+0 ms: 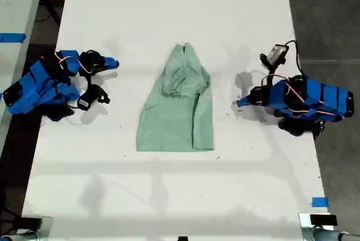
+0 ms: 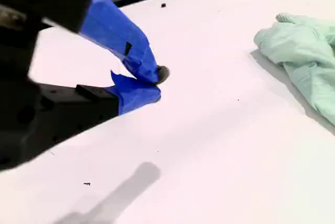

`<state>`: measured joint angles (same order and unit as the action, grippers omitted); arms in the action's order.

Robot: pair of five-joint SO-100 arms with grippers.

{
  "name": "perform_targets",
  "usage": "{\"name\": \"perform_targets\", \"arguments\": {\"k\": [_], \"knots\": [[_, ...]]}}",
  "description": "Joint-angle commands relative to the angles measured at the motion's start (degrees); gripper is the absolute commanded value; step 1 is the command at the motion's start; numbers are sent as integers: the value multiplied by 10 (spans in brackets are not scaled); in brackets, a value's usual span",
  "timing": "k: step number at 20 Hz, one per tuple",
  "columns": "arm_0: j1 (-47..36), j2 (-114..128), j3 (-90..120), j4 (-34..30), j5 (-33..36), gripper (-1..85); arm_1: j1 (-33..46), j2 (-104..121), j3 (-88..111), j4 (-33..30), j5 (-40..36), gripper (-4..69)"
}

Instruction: Fold t shirt

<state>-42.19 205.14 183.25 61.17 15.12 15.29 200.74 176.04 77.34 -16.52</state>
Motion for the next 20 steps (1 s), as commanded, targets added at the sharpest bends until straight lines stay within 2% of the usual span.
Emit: {"name": "perform_targets", "arguments": {"k": [1,7,8,10,12,14,17,20], "knots": [[10,3,6,-3,1,-2,-12,2,15,2,17,15],[4,3,7,-3,1,-2,-13,2,15,2,16,15],[10,3,7,-2,-21,-2,-11,2,15,2,15,15],[72,3,-23,-39,-46,-2,-9,2,15,2,14,15],[130,-17,-76,-48,-85,-2,-2,2,15,2,9,15],[174,-183,-149,-60,-127,-2,1,2,15,2,8,15],[238,-517,-354,-50,-152,1,-1,2,15,2,9,15],[294,-751,-522,-6,-156,81,-4,2,15,2,11,15]]}}
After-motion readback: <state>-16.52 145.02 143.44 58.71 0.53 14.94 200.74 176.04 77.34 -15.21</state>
